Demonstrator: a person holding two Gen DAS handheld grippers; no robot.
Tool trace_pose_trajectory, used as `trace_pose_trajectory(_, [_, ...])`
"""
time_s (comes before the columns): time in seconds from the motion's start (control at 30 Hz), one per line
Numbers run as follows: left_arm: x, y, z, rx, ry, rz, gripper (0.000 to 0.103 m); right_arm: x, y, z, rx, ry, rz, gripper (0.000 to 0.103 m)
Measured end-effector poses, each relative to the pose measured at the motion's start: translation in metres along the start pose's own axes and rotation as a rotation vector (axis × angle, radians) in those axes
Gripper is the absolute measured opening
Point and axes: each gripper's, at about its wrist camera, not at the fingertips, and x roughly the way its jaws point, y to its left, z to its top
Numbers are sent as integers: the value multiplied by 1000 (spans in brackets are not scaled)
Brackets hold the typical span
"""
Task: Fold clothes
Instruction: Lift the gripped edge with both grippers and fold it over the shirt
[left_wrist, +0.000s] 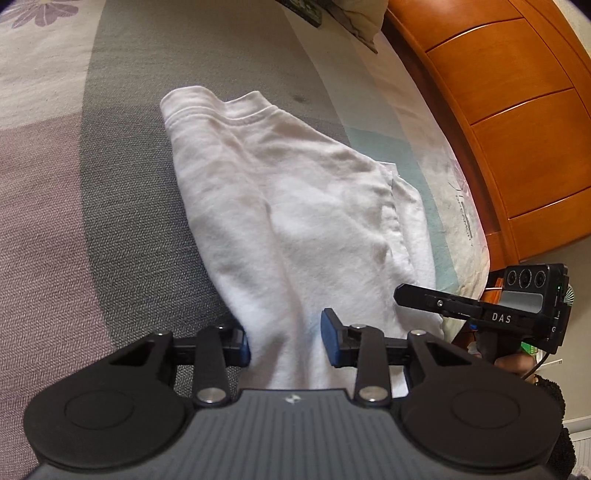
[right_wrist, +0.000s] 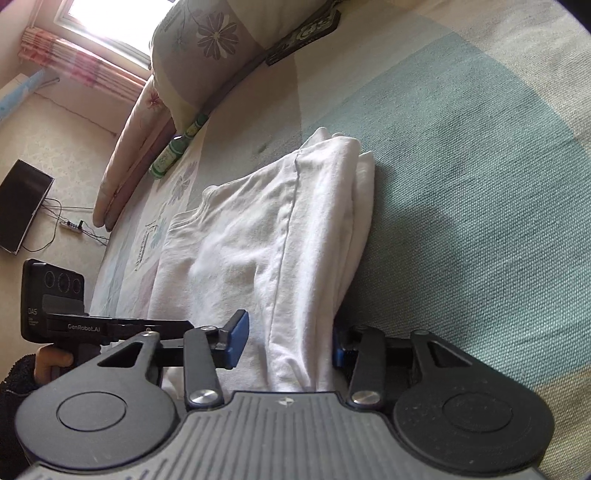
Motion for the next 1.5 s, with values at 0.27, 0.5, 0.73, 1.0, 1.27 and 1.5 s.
trace_pose_trajectory(0.27, [-4,-7,-5,-4,-31,27,32,-2,38,-14,-166,-62,-183,23])
trace_pose_trajectory(0.5, [-16,-12,-2,-3,-44,0,24,-16,51,-14,-237,-92,-207,21])
trace_pose_trajectory(0.73, [-24,-21,-3,27,-63,-14,17,-24,65,-8,-289,-112,-220,21])
trace_pose_trajectory(1.0, [-12,-54,6,74,-76,-48,16,-57,57,4,-296,-172,-250,21])
trace_pose_trajectory(1.27, [18,-105,23,127,-91,-111,16,-99,33,24,-308,-244,-320,21])
trace_pose_trajectory(1.5, [64,-155,50,180,-87,-170,16,-142,0,59,-326,-301,-425,21])
